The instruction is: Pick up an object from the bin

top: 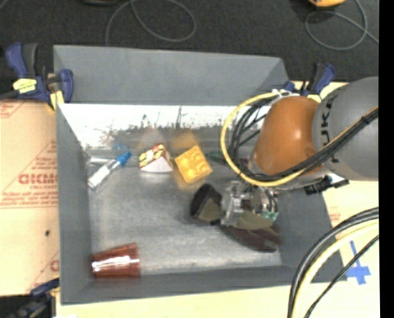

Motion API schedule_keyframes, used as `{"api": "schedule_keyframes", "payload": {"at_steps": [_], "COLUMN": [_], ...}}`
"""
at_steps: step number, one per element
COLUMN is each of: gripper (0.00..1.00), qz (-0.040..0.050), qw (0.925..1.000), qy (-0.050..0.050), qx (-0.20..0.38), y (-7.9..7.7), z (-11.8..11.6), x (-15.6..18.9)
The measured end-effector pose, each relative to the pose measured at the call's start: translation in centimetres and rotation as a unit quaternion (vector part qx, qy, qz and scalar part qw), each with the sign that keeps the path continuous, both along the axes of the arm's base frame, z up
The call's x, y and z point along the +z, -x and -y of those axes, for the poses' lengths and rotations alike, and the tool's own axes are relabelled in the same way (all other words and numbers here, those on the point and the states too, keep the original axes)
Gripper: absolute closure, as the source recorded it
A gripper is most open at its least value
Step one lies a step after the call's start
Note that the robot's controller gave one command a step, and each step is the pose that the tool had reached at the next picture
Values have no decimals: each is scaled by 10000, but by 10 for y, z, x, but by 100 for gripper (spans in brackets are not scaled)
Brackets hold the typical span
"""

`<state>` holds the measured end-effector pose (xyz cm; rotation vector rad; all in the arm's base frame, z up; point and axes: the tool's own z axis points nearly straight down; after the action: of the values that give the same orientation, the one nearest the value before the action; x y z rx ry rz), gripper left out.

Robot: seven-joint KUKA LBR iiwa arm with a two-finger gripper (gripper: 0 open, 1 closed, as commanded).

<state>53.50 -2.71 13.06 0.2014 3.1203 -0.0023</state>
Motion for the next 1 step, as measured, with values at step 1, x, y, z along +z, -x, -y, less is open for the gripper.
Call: {"api": "schedule_keyframes", "payload": {"at_steps": [1], "gripper": [100], "qz": [11], "qw": [10000], "qy": [0], "qx": [2], "y": [0], "z": [0], "x": [7]}}
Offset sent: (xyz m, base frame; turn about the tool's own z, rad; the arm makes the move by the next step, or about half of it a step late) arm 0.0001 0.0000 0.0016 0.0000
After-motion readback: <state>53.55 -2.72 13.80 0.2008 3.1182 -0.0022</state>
